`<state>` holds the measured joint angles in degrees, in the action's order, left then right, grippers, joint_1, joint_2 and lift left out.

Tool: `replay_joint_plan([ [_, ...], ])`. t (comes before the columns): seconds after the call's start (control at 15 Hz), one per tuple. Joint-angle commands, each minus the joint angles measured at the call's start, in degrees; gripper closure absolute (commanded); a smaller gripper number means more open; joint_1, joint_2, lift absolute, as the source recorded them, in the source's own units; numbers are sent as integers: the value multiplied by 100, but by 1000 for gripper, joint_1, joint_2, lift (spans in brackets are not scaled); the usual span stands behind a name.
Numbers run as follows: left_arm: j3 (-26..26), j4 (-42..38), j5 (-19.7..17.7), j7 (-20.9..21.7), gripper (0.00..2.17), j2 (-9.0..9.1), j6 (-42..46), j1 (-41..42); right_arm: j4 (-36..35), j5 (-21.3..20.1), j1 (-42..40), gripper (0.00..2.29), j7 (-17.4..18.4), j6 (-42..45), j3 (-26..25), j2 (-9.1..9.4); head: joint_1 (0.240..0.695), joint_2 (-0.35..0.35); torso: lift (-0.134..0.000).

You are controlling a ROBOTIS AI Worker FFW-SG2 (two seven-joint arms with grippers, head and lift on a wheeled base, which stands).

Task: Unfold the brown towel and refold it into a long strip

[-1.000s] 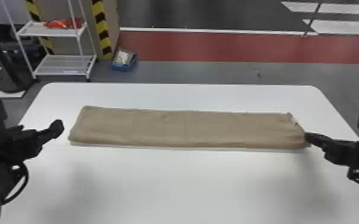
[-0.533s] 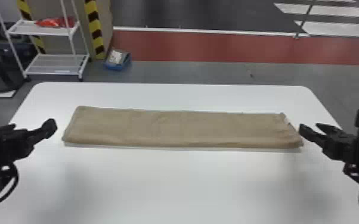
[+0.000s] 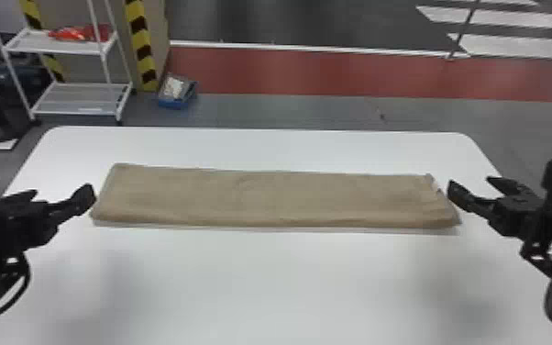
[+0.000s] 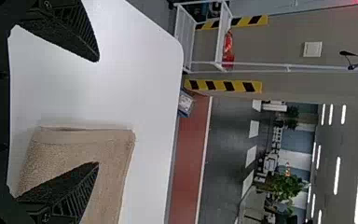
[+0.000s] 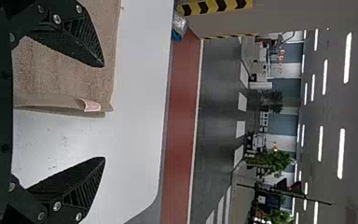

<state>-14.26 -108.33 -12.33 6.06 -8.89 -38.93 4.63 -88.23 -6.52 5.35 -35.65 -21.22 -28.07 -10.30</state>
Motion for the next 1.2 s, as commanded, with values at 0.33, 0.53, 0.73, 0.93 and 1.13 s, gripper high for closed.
replay_joint_plan([
  [0.33,178,286,135,211,87,-87,12,3,122,-60,318,194,-716,-1108,30,-59,695,-89,-123],
  [0.53,239,497,135,220,83,-122,223,-68,192,-68,326,194,-742,-1179,56,-42,695,-86,-123],
  [0.73,257,532,126,211,83,-69,540,-6,34,20,71,194,-716,-985,56,55,695,-82,-123],
  [0.93,582,462,91,44,83,1,2227,442,-546,46,-517,194,-346,245,390,573,695,-77,-123],
  [1.13,1065,119,135,-219,83,124,2667,829,-1100,90,-983,194,-74,685,1023,1036,695,-56,-123],
])
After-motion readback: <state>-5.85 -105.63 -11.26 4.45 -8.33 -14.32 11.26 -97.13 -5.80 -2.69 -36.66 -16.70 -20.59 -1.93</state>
